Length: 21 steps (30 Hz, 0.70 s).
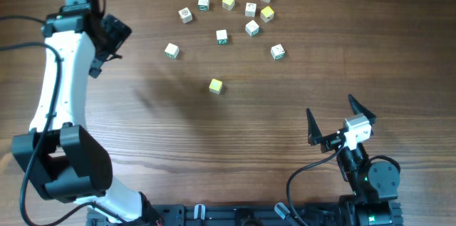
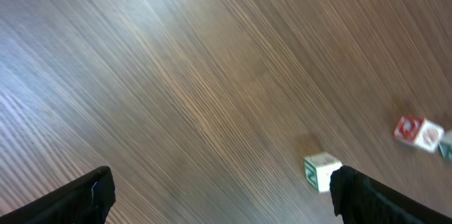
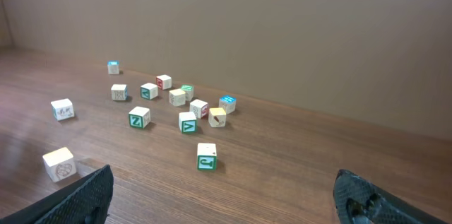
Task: Form a circle
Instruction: 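Carry the C block toward table center and release it, then reach the right gripper to the yellow-bordered M block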
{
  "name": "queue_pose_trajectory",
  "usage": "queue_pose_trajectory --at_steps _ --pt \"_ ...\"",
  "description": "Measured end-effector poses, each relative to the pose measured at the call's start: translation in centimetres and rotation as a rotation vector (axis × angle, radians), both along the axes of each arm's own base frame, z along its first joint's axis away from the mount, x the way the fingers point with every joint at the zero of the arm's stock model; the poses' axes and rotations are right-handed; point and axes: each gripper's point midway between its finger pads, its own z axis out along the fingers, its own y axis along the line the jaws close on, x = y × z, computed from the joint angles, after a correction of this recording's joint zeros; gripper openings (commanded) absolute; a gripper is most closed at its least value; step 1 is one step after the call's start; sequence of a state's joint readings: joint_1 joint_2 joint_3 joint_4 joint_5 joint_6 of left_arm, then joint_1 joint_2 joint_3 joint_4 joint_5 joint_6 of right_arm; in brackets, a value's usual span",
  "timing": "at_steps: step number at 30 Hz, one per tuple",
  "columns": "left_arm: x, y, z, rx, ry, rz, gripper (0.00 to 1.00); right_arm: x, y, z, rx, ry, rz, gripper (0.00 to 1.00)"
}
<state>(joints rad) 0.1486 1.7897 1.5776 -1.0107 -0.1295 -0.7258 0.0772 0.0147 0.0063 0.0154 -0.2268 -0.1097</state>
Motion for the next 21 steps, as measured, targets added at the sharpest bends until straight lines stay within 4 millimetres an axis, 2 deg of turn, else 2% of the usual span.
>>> queue_pose_trajectory --at_steps 2,4,7,9,10,11,13,14,16,18,19,21 --pt "-0.3 1.1 0.0 0.000 0.000 0.028 1.00 0.0 0.0 0.2 -0.004 -0.011 0.000 1.00" --pt "-0.4 1.8 0.0 0.000 0.001 0.046 1.00 -0.3 0.7 1.3 -0.003 -0.056 0.041 1.00" --pt "-0.5 2.0 0.0 0.000 0.001 0.050 1.00 -0.5 0.9 1.6 0.021 -0.033 0.058 1.00" --pt "-0.5 2.0 0.0 0.000 0.003 0.047 1.00 -1.0 0.8 3.4 0.034 -0.001 0.054 1.00" --pt "-0.5 2.0 0.0 0.000 0.004 0.047 1.00 -1.3 0.8 5.1 0.039 0.014 0.053 1.00" --pt "-0.5 2.0 0.0 0.000 0.004 0.047 1.00 -1.7 0.7 7.8 0.043 0.023 0.052 1.00" --pt "-0.6 2.0 0.0 -0.001 0.006 0.047 1.00 -2.0 0.7 10.6 0.051 0.102 0.051 1.00" --pt "-0.5 2.0 0.0 -0.002 0.004 0.046 1.00 -1.8 0.8 11.2 0.051 0.140 0.051 1.00" --pt "-0.5 1.9 0.0 -0.004 0.002 0.044 1.00 0.0 1.1 15.0 0.052 0.273 0.058 1.00" --pt "-0.5 1.9 0.0 -0.004 0.003 0.042 1.00 1.5 1.4 16.2 0.048 0.434 0.062 1.00" --pt "-0.5 1.9 0.0 -0.006 0.002 0.041 1.00 3.1 1.7 17.4 0.050 0.501 0.068 1.00" --pt "-0.5 1.9 0.0 -0.005 0.004 0.042 1.00 5.3 2.0 18.2 0.049 0.651 0.069 1.00"
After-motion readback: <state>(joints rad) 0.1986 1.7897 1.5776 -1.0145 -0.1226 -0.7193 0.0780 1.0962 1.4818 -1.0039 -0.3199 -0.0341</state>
